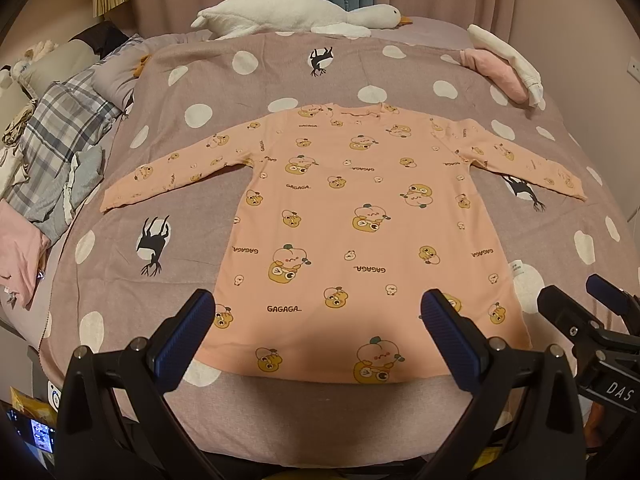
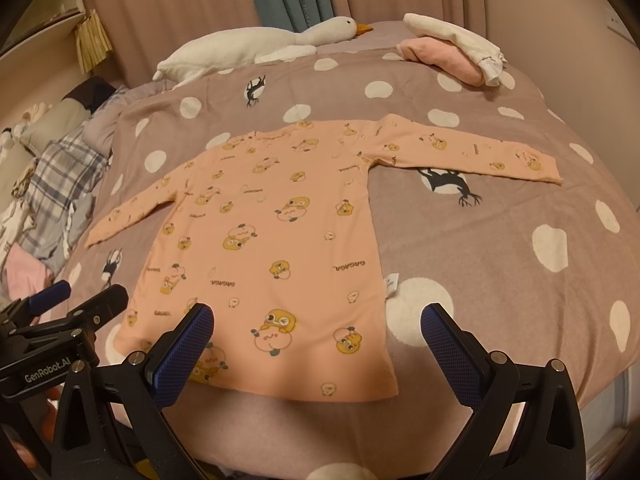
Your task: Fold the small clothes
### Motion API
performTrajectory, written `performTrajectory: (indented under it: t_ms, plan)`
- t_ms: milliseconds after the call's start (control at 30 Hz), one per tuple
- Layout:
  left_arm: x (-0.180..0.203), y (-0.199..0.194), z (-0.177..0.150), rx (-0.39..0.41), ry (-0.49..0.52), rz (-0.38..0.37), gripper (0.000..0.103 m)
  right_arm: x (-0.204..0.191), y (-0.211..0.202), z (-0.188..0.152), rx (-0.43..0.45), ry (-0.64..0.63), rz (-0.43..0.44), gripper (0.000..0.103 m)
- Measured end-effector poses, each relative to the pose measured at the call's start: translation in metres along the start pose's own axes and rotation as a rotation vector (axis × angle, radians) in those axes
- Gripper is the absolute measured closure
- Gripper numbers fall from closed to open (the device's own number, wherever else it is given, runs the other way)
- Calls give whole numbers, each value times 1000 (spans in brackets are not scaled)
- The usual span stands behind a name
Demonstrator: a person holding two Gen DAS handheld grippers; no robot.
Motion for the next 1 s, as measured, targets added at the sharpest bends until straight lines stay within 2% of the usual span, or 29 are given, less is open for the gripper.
performTrajectory:
  t_ms: [1000]
  plan:
    - [1, 1, -1, 0, 2, 3, 0, -1, 2, -2, -4, 0, 1, 1]
Point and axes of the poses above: each gripper's, at about its wrist camera, not at the fingertips, and y roughly the way its jaws point, x to its right, z to its top, the point moved 1 cm from there along y, roughly the way its jaws point, and after that the axes turned 13 degrees about -z, right-handed, at the moved point
